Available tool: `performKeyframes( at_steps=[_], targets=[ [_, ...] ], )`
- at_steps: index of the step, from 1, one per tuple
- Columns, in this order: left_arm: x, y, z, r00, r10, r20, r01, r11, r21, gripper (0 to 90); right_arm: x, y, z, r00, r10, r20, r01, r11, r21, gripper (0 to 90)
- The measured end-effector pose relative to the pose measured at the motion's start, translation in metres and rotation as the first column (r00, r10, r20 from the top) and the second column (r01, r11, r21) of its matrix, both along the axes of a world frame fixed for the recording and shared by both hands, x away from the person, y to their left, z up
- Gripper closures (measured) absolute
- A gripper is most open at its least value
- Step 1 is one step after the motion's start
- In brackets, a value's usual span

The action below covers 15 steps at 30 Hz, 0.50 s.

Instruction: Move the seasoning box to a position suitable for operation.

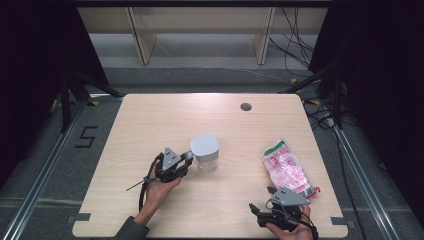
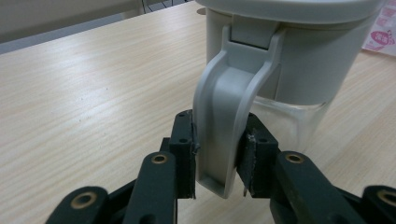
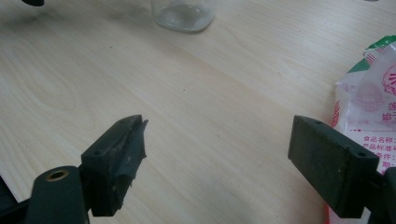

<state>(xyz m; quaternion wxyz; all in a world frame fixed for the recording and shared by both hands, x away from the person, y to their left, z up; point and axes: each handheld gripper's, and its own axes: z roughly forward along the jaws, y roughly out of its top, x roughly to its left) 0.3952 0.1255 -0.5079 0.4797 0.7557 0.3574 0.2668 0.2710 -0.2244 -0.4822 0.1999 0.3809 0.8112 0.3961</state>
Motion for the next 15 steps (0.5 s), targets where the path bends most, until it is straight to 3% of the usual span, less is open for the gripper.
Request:
performKeyframes(
  at_steps=[3,5,9,15],
  targets=[
    [0.0034,0.0011,0.001,0.9999,-0.012,0.01,0.012,0.9997,0.022,69.7,0.0003,0.0002,-0.0006,1.0,-0.003,0.003,0.003,1.0,0.002,19.6],
    [0.0028,0.0005,0.0,1.0,-0.008,-0.003,0.008,1.0,-0.001,69.8,0.0004,0.0003,-0.0004,1.0,-0.003,0.003,0.002,1.0,0.006,19.6],
    [0.0036,0.001,-0.0002,0.9998,-0.018,-0.002,0.018,0.9998,-0.004,69.9,0.0006,0.0005,-0.0006,0.9999,0.005,-0.009,-0.005,1.0,0.004,19.6],
    [0.0023,-0.005,-0.0005,0.9989,-0.045,-0.014,0.045,0.9989,-0.015,69.9,0.0014,0.0001,-0.0007,0.9999,0.007,0.014,-0.007,1.0,-0.004,19.6]
  ],
)
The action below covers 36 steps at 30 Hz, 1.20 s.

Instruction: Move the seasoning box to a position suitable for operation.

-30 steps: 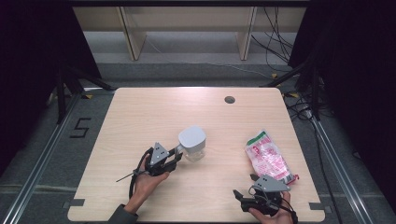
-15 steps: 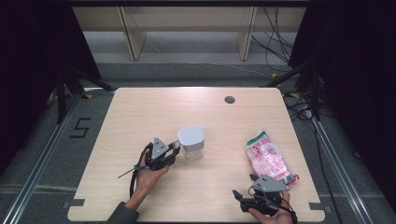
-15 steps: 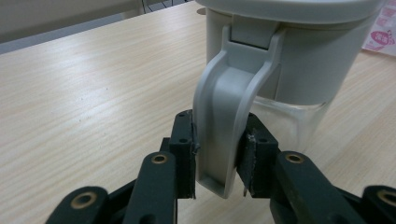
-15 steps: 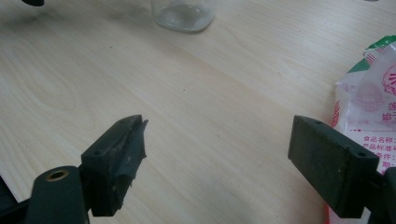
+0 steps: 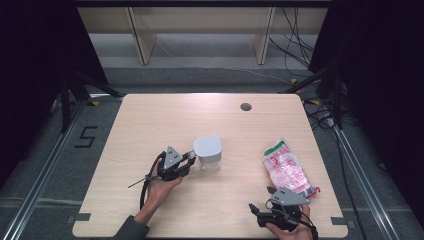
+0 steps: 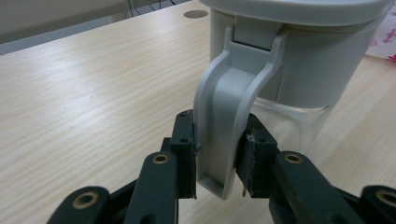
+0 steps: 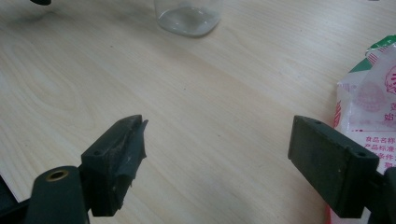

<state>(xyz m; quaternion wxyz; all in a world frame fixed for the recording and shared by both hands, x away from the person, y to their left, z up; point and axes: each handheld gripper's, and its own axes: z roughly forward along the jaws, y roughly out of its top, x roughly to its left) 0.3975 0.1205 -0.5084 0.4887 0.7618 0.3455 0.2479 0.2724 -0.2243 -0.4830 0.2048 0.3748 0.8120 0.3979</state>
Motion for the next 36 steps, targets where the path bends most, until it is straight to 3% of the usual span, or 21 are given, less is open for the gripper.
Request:
performKeyframes(
  at_steps=[4,5,8,11,19,25,28,31,36],
  targets=[
    [-0.001,-0.005,0.001,0.9997,-0.025,0.002,0.025,0.9996,0.015,69.9,0.0,0.0,0.0,0.9999,0.007,-0.012,-0.007,1.0,0.002,19.6],
    [-0.002,-0.007,0.0,0.9996,-0.03,0.001,0.03,0.9996,-0.002,69.9,0.0,0.0,0.0,0.9999,0.007,-0.012,-0.007,1.0,0.002,19.6],
    [-0.003,-0.01,0.0,0.9991,-0.042,0.0,0.042,0.9991,-0.003,69.8,0.0,0.001,0.0,0.9998,0.008,-0.019,-0.008,1.0,0.008,19.6],
    [-0.003,-0.011,0.0,0.9987,-0.05,0.005,0.05,0.9987,0.008,69.8,0.0,0.0,0.0,0.9999,0.008,-0.01,-0.008,1.0,0.001,19.6],
    [-0.003,-0.011,-0.001,0.9974,-0.072,0.002,0.072,0.9973,-0.017,69.7,0.0,0.0,0.0,0.9999,0.011,0.001,-0.011,1.0,-0.007,19.6],
    [-0.008,-0.02,0.0,0.995,-0.1,0.006,0.1,0.995,-0.003,69.8,0.0,0.0,0.001,0.9998,0.017,0.013,-0.017,1.0,-0.016,19.6],
    [-0.006,-0.019,-0.001,0.9937,-0.111,0.008,0.112,0.9937,-0.01,69.8,-0.003,0.001,0.001,0.9996,-0.006,-0.028,0.006,1.0,0.005,19.6],
    [-0.005,-0.02,-0.001,0.9934,-0.114,0.005,0.114,0.9933,-0.015,69.9,0.0,0.0,0.0,0.9999,0.008,0.007,-0.008,1.0,-0.011,19.6],
    [-0.005,-0.021,-0.002,0.9915,-0.13,0.005,0.13,0.9914,-0.019,69.8,0.0,0.0,0.0,1.0,0.006,0.008,-0.006,1.0,-0.007,19.6]
  ],
)
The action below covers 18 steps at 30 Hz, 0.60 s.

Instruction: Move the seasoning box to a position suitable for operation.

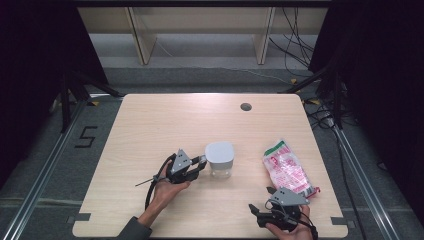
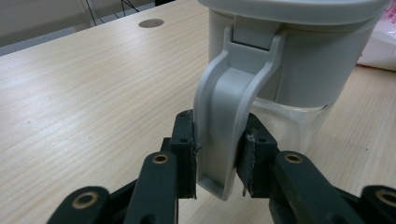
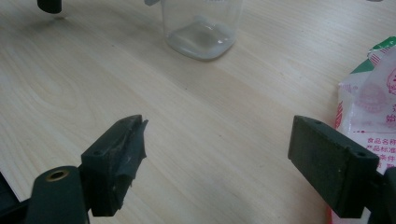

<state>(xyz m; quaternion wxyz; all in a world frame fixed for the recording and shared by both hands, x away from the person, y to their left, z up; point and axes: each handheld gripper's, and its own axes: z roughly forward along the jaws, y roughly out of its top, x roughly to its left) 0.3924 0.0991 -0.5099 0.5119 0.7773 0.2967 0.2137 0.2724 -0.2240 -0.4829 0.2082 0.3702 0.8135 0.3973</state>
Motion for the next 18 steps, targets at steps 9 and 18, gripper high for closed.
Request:
performKeyframes(
  at_steps=[9,18],
  targets=[
    [0.0004,0.0008,-0.001,0.9997,-0.021,0.01,0.021,0.9998,0.0,69.8,0.0004,-0.0002,0.0002,1.0,0.009,-0.001,-0.009,1.0,-0.004,19.6],
    [0.0021,0.0004,-0.001,0.9997,-0.023,0.008,0.023,0.9997,-0.003,69.6,0.0001,0.0001,0.0,1.0,0.006,0.004,-0.006,1.0,-0.002,19.6]
  ],
)
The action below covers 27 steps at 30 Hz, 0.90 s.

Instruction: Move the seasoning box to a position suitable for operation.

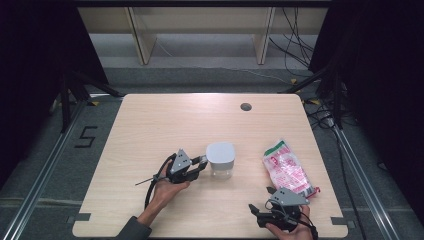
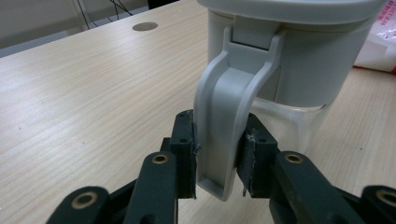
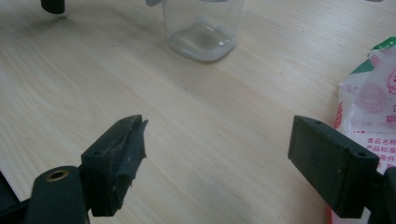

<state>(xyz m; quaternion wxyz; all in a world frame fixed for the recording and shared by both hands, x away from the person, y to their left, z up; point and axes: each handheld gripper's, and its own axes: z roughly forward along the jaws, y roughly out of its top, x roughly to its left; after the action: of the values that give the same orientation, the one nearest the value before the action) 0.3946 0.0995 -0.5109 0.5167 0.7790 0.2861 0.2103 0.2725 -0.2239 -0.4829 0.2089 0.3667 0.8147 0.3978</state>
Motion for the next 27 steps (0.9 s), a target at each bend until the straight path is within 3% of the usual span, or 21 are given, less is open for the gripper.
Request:
performKeyframes(
  at_steps=[3,5,10,16,19,21,24,27],
  targets=[
    [0.0008,0.0011,0.0003,0.9999,0.01,0.0,-0.01,0.9999,0.006,69.7,-0.0002,-0.0001,0.0001,1.0,-0.003,0.0,0.003,1.0,0.001,19.6],
    [0.0019,0.0022,0.0001,0.9999,0.017,-0.002,-0.017,0.9999,0.0,69.8,-0.0018,0.0006,0.0005,0.9996,-0.012,-0.027,0.013,1.0,0.009,19.6],
    [0.0021,0.0033,0.0,0.9997,0.023,-0.001,-0.023,0.9997,0.003,70.0,0.0003,-0.0001,-0.0002,1.0,0.003,0.0,-0.003,1.0,-0.001,19.6],
    [0.0014,0.0035,0.0003,0.9998,0.021,-0.005,-0.021,0.9998,0.002,69.9,-0.0005,0.0001,-0.0001,0.9997,-0.003,-0.022,0.004,1.0,0.012,19.6],
    [0.0015,0.0036,0.0,0.9996,0.023,-0.015,-0.023,0.9997,-0.009,69.3,0.0006,-0.0012,-0.0004,1.0,0.002,-0.006,-0.002,1.0,0.002,19.6],
    [0.0014,0.0048,0.0005,0.9993,0.019,-0.032,-0.019,0.9997,-0.013,66.0,-0.0002,-0.0009,-0.0004,0.9997,-0.005,-0.023,0.005,1.0,0.009,19.6],
    [0.0007,0.0067,0.0016,0.9986,0.018,-0.049,-0.019,0.9998,-0.012,58.5,0.001,-0.002,-0.0011,1.0,-0.003,-0.001,0.003,1.0,0.005,19.6],
    [-0.001,0.0079,0.0032,0.9975,0.017,-0.068,-0.018,0.9996,-0.022,50.5,0.0005,-0.0025,-0.0011,0.9999,-0.009,-0.014,0.009,1.0,0.014,19.6]
  ],
)
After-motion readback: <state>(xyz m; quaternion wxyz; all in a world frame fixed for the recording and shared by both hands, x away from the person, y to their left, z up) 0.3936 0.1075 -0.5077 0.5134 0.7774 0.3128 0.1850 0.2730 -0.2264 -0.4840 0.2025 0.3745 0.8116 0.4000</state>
